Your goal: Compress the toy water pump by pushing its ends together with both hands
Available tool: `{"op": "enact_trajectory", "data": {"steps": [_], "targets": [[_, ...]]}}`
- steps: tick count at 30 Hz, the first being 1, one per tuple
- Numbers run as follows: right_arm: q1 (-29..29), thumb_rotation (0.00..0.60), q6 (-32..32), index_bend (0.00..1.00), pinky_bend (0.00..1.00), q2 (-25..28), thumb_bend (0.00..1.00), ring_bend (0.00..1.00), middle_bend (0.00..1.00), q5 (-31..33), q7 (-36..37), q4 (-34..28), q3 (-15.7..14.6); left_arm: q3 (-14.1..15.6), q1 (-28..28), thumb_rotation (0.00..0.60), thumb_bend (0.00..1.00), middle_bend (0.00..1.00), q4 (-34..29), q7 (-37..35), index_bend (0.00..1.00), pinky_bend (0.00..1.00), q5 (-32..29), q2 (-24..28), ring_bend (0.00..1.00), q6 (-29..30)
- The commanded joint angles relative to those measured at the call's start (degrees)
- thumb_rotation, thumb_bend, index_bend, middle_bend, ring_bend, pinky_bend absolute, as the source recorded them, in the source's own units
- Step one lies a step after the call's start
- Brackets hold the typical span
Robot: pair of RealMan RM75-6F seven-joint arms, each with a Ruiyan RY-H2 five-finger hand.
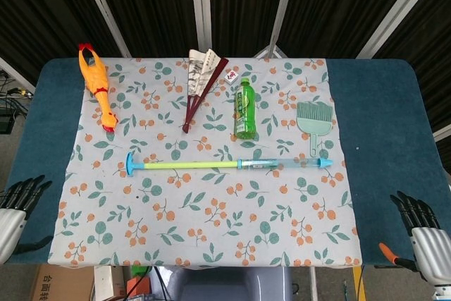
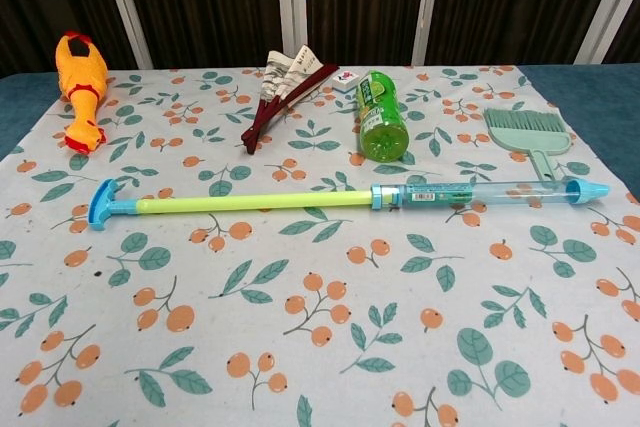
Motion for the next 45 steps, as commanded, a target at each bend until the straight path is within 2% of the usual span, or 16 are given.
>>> {"op": "enact_trajectory", "data": {"steps": [1, 5, 10, 13, 18, 25, 30, 37, 45], "targets": [[0.1, 0.600, -0.2, 0.00, 0.00, 0.0, 0.26, 0.00, 0.00, 0.0, 0.1, 0.0, -0.1, -3.9, -5.5, 0.600, 0.12, 0.00, -6.9, 5.8, 0.05, 0.01, -4.8, 1.6, 0.00, -6.6], [0.3, 0.600, -0.8, 0.00, 0.00, 0.3, 0.26, 0.00, 0.00, 0.4, 0.5, -0.2, -0.1, -9.2, -12.4, 0.600, 0.15, 0.00, -10.1, 15.3, 0.08, 0.01, -13.8, -1.3, 0.00, -13.9], [0.3, 0.600, -1.0, 0.00, 0.00, 0.4, 0.26, 0.00, 0.00, 0.7, 0.1, -0.1, -0.2, -14.2, -20.3, 0.600, 0.18, 0.00, -8.9, 26.9, 0.13, 0.01, -27.2, -7.9, 0.00, -19.3], [0.3, 0.600, -1.0, 0.00, 0.00, 0.4, 0.26, 0.00, 0.00, 0.9, -0.1, -0.2, -0.1, -16.3, -24.6, 0.600, 0.21, 0.00, -8.2, 32.2, 0.18, 0.01, -35.2, -12.1, 0.00, -20.6], [0.3, 0.600, -1.2, 0.00, 0.00, 0.5, 0.26, 0.00, 0.00, 1.3, -0.2, -0.4, -0.1, -18.5, -31.3, 0.600, 0.23, 0.01, -6.6, 39.4, 0.22, 0.01, -47.1, -19.7, 0.00, -19.9], [0.2, 0.600, -1.1, 0.00, 0.00, 0.6, 0.26, 0.00, 0.00, 1.4, -0.1, -0.5, -0.1, -19.0, -38.7, 0.600, 0.27, 0.06, -1.8, 47.4, 0.36, 0.02, -58.3, -28.8, 0.00, -16.6], [0.2, 0.600, -1.2, 0.00, 0.00, 0.6, 0.26, 0.00, 0.00, 1.6, 0.3, -0.5, 0.0, -18.6, -41.7, 0.600, 0.32, 0.06, 2.0, 50.5, 0.40, 0.02, -61.5, -33.9, 0.00, -13.0], [0.3, 0.600, -1.4, 0.00, 0.00, 0.8, 0.26, 0.00, 0.00, 1.6, 0.8, -0.6, -0.1, -18.3, -43.3, 0.600, 0.35, 0.06, 7.1, 52.4, 0.42, 0.02, -65.0, -36.6, 0.00, -10.5], [0.4, 0.600, -1.6, 0.00, 0.00, 0.9, 0.26, 0.00, 0.00, 1.5, 0.8, -0.7, -0.2, -18.7, -43.9, 0.600, 0.36, 0.06, 10.4, 52.3, 0.42, 0.02, -70.5, -37.7, 0.00, -12.0]]}}
